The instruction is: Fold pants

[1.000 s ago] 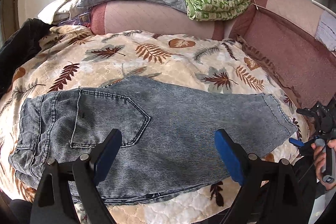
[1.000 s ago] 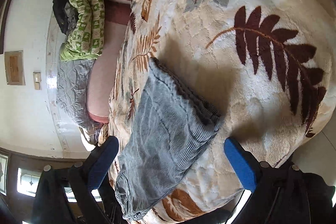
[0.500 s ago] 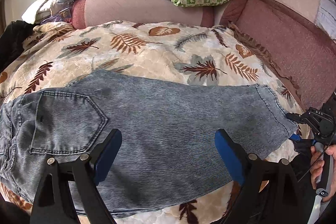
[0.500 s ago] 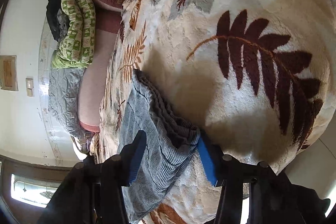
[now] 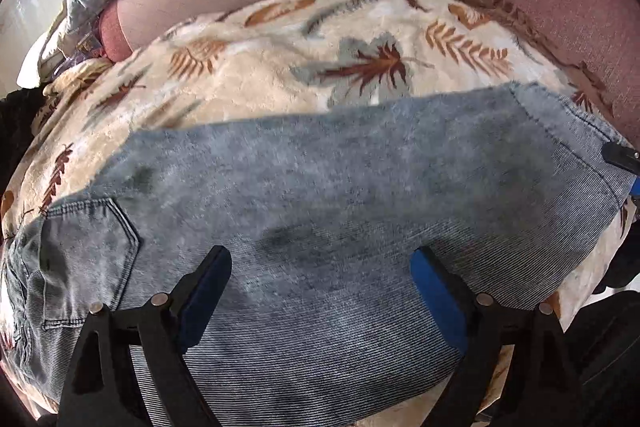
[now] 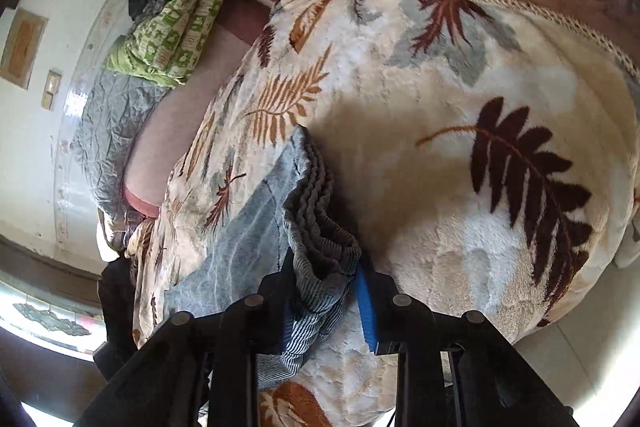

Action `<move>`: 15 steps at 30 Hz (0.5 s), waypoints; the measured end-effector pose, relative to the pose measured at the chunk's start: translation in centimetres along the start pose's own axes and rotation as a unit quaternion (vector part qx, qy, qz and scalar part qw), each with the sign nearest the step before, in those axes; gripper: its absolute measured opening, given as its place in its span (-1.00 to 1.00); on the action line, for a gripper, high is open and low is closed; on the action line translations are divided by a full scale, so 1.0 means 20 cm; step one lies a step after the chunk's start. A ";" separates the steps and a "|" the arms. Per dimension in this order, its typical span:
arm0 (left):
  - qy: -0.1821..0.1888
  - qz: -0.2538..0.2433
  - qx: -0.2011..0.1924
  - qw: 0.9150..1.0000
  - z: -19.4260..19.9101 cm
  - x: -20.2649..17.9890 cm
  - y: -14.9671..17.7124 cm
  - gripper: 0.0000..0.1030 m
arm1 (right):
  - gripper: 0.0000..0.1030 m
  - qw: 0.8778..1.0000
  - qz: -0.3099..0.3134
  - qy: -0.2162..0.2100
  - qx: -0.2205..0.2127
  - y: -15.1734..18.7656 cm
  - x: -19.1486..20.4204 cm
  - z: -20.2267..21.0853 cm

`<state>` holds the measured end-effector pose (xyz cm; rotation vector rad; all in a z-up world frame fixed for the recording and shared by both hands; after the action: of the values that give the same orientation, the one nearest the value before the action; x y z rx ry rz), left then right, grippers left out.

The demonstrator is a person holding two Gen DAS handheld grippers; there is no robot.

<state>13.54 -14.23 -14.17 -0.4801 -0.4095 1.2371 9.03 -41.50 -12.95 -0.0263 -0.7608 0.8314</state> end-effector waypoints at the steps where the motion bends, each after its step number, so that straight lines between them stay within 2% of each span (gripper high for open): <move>1: -0.011 -0.001 -0.016 1.000 0.03 0.01 -0.02 0.79 | -0.45 1.000 0.013 0.003 -0.003 0.00 0.04 0.01; 2: -0.022 -0.007 -0.017 1.000 0.02 0.02 -0.03 0.79 | -0.46 1.000 0.025 0.006 -0.006 -0.01 0.08 0.02; 3: -0.031 -0.016 0.004 0.999 -0.03 0.02 -0.02 0.79 | -0.46 0.999 0.039 0.011 -0.010 -0.01 0.12 0.02; 4: -0.034 -0.033 0.046 0.998 -0.12 0.00 0.02 0.79 | -0.46 0.999 0.052 0.013 -0.013 -0.01 0.16 0.03; 5: -0.032 -0.039 0.051 0.997 -0.16 0.00 0.03 0.81 | -0.49 0.998 0.064 0.012 -0.014 -0.01 0.21 0.03; 8: -0.005 -0.018 0.026 0.999 -0.06 0.04 0.00 0.78 | -0.55 0.994 0.109 0.009 -0.018 0.03 0.39 0.06; 10: 0.013 0.010 -0.005 1.000 0.03 0.12 -0.02 0.78 | -0.60 0.989 0.148 0.004 -0.021 0.07 0.53 0.06; 13: 0.025 0.078 -0.039 0.996 0.18 0.34 0.00 0.78 | -0.62 0.978 0.206 -0.011 -0.013 0.22 0.77 0.04; 15: 0.008 0.127 -0.057 0.990 0.26 0.53 0.04 0.78 | -0.62 0.966 0.257 -0.020 -0.002 0.38 0.94 -0.03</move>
<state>12.99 -3.12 -9.84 -0.6549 -0.4145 1.4604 12.39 -23.38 -4.47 -0.2182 -0.8058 1.3261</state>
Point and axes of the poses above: each gripper's, at about its wrist camera, not at the fingertips, and z roughly against the way its jaws point, x to its left, y to its underside, the point moved 8 cm from there along -z, roughly the way its jaws point, and after that the axes turned 2 degrees about y, right-handed, at the moved point
